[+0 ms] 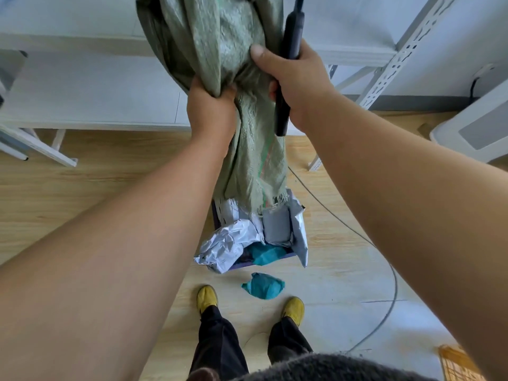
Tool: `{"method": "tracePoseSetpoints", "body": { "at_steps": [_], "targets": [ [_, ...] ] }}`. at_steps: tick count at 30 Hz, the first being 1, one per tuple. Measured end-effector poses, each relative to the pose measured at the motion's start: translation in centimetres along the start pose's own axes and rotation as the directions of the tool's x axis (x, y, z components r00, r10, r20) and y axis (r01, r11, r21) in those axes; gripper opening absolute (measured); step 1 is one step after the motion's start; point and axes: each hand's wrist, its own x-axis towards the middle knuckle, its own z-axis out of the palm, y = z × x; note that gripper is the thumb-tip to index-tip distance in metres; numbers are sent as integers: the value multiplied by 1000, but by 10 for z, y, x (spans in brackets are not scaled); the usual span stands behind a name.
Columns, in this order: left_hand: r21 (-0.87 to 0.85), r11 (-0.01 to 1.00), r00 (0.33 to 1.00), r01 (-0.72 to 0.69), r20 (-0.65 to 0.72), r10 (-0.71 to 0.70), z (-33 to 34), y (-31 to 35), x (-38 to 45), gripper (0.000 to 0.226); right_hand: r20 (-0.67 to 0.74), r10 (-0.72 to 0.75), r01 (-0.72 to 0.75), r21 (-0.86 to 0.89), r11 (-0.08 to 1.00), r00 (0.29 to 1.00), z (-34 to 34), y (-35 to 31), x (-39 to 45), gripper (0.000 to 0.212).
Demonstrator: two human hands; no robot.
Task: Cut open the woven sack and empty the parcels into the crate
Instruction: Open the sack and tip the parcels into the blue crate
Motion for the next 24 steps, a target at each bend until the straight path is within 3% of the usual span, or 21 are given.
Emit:
{"method": "tracePoseSetpoints", "body": {
  "at_steps": [9, 12, 18, 24],
  "targets": [
    [46, 994, 994, -102, 30, 101, 2, 33, 0, 44, -52, -106, 105, -19, 994, 993, -6, -15, -4, 24],
    [70, 989, 992, -129, 10, 128, 0, 43, -3, 43, -80, -76, 72, -48, 996, 994, -13, -15, -9, 32],
    [156, 962, 974, -224, 3, 226, 0, 68, -4, 46, 0, 4, -4, -89, 996, 1000, -17, -22, -14, 22],
    [127, 956, 963, -264, -24, 269, -1, 80, -7, 42, 29, -46, 48, -50, 998, 998, -12, -37, -12, 22]
  ]
}}
